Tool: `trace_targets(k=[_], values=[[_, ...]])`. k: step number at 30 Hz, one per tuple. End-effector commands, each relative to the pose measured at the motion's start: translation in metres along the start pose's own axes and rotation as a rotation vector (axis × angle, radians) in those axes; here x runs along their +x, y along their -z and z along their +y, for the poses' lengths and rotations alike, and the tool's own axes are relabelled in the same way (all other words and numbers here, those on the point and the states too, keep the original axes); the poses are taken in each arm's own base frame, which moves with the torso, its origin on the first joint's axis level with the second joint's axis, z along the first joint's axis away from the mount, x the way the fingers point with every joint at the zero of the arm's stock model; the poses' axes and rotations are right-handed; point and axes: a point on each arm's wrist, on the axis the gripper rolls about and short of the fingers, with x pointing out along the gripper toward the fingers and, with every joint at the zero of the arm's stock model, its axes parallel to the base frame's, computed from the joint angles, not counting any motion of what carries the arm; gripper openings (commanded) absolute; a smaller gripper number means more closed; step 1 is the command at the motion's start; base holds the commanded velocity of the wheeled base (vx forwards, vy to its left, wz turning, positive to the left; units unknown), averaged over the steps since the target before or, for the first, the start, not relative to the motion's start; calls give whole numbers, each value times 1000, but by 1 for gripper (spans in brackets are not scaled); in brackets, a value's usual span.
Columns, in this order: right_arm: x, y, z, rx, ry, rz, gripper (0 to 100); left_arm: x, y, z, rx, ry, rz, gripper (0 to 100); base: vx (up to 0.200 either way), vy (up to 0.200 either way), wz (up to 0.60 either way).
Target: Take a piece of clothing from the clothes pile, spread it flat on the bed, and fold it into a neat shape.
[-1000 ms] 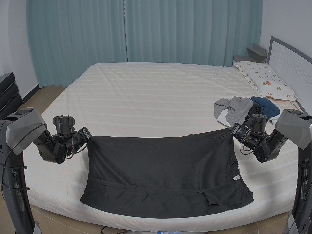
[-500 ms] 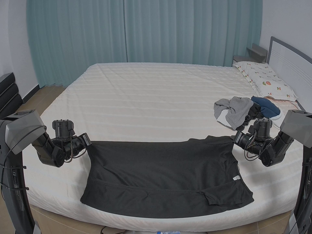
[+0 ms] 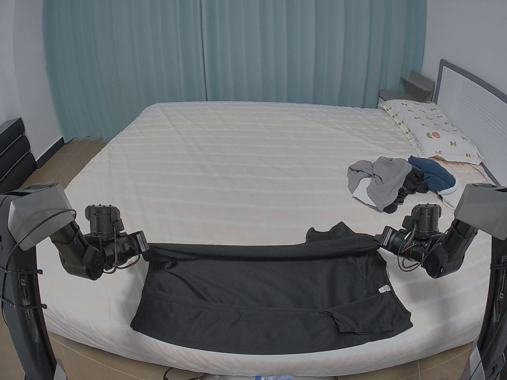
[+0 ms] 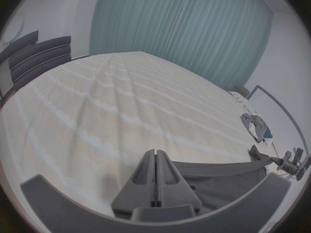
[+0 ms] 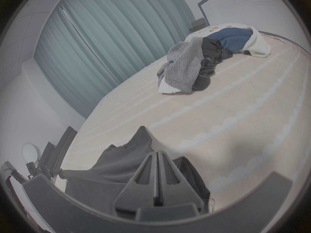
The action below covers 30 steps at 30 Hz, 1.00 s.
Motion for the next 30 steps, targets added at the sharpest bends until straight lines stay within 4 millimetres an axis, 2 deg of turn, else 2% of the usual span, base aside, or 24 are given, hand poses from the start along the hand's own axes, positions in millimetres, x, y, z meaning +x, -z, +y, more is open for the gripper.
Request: trace_targets(k=[1,12,16,25,30], values=[[-12,1,-1,-3,8,10,0,-7,3,1,30,-5,12,0,0,0,0],[-39,16,-3,-8,16,57,0,-29,13,12,201,-24,62,0,0,0,0],[-52,25,-6,-27,25,93,0,-34,22,17,272,-33,103,0,0,0,0],[-65,49,-21,-47,51,176,0,-39,40,21,345,-39,182,0,0,0,0],[-71,53,-25,-48,58,184,0,-43,46,23,384,-38,210,0,0,0,0]])
